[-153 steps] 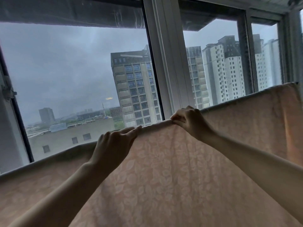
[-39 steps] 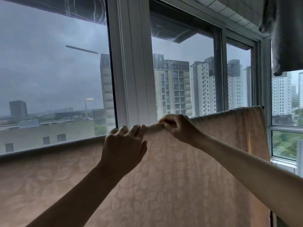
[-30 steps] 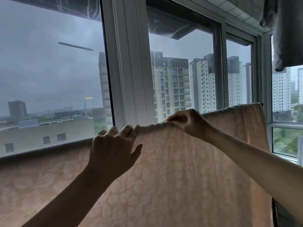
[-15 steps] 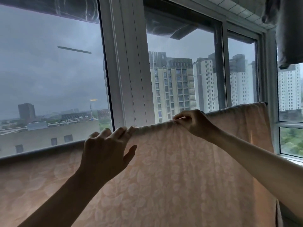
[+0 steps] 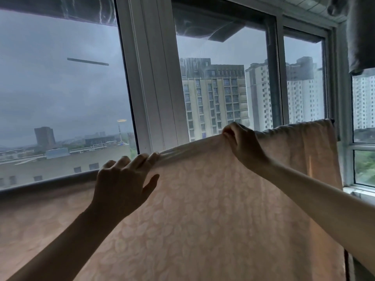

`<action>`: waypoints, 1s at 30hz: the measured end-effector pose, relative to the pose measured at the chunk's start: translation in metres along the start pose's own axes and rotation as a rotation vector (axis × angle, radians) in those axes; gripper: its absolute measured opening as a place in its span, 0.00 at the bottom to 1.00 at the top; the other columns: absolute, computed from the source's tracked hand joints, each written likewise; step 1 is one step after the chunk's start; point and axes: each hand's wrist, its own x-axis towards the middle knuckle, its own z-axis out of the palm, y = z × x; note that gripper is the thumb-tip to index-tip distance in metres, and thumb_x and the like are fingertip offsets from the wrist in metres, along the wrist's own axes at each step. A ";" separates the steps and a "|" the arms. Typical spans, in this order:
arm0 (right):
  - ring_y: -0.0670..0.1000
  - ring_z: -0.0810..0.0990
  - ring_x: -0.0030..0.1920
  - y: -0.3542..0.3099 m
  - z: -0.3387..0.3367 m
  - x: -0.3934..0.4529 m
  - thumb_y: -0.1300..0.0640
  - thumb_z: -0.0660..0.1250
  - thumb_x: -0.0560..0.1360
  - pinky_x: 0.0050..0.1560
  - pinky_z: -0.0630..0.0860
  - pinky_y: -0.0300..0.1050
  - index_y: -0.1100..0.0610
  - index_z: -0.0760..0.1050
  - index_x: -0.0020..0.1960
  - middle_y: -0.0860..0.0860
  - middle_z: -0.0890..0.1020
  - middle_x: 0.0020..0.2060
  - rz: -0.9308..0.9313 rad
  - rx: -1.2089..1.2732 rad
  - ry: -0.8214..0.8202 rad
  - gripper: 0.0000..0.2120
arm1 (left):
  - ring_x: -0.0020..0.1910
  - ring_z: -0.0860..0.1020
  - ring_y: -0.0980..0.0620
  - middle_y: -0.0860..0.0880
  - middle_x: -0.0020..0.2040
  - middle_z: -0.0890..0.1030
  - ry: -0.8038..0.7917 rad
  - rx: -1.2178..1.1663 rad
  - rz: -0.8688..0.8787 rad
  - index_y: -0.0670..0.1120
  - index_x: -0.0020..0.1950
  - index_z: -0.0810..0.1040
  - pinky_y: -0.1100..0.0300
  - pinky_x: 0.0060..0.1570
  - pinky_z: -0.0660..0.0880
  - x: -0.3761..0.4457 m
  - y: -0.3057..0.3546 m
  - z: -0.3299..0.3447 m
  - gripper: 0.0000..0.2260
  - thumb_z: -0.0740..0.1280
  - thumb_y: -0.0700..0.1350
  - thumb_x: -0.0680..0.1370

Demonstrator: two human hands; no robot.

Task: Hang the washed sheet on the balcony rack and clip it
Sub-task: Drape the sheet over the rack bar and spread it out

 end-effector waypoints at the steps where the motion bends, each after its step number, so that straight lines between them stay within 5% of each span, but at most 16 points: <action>1: 0.47 0.75 0.42 0.004 0.000 -0.002 0.62 0.63 0.79 0.44 0.66 0.25 0.61 0.75 0.48 0.49 0.77 0.41 -0.006 0.008 -0.007 0.03 | 0.35 0.81 0.48 0.49 0.50 0.84 -0.018 0.008 -0.009 0.49 0.66 0.76 0.56 0.36 0.77 0.001 0.002 0.000 0.24 0.57 0.60 0.77; 4: 0.47 0.74 0.42 0.015 0.005 -0.006 0.64 0.64 0.78 0.45 0.65 0.24 0.62 0.75 0.47 0.52 0.77 0.42 -0.032 0.010 -0.053 0.02 | 0.38 0.81 0.47 0.49 0.52 0.83 -0.084 0.008 -0.054 0.50 0.67 0.75 0.53 0.39 0.78 0.006 0.010 0.002 0.25 0.55 0.61 0.77; 8: 0.49 0.75 0.44 0.031 0.010 -0.005 0.62 0.64 0.78 0.46 0.70 0.38 0.60 0.76 0.46 0.51 0.77 0.42 -0.131 0.003 -0.101 0.03 | 0.41 0.82 0.46 0.48 0.53 0.83 -0.107 -0.025 -0.056 0.49 0.66 0.76 0.51 0.41 0.79 0.018 0.021 0.003 0.24 0.55 0.59 0.76; 15: 0.48 0.74 0.46 0.040 0.014 0.001 0.58 0.63 0.78 0.49 0.75 0.45 0.58 0.75 0.48 0.50 0.74 0.44 -0.252 0.056 -0.137 0.05 | 0.40 0.83 0.48 0.48 0.52 0.84 -0.110 -0.105 -0.021 0.45 0.63 0.79 0.53 0.37 0.79 0.053 0.061 0.011 0.23 0.74 0.52 0.71; 22: 0.51 0.75 0.43 0.061 0.002 0.000 0.63 0.64 0.77 0.44 0.71 0.42 0.61 0.75 0.46 0.53 0.77 0.42 -0.206 0.127 -0.175 0.02 | 0.45 0.83 0.48 0.49 0.56 0.83 -0.130 -0.163 -0.021 0.45 0.64 0.78 0.50 0.41 0.80 0.076 0.095 0.024 0.23 0.62 0.56 0.74; 30: 0.51 0.79 0.51 0.081 -0.009 0.022 0.58 0.61 0.80 0.47 0.70 0.39 0.60 0.80 0.53 0.51 0.83 0.48 -0.121 -0.004 -0.340 0.10 | 0.45 0.82 0.48 0.51 0.58 0.82 -0.141 -0.155 -0.072 0.48 0.66 0.77 0.49 0.45 0.79 0.077 0.104 0.024 0.24 0.59 0.58 0.75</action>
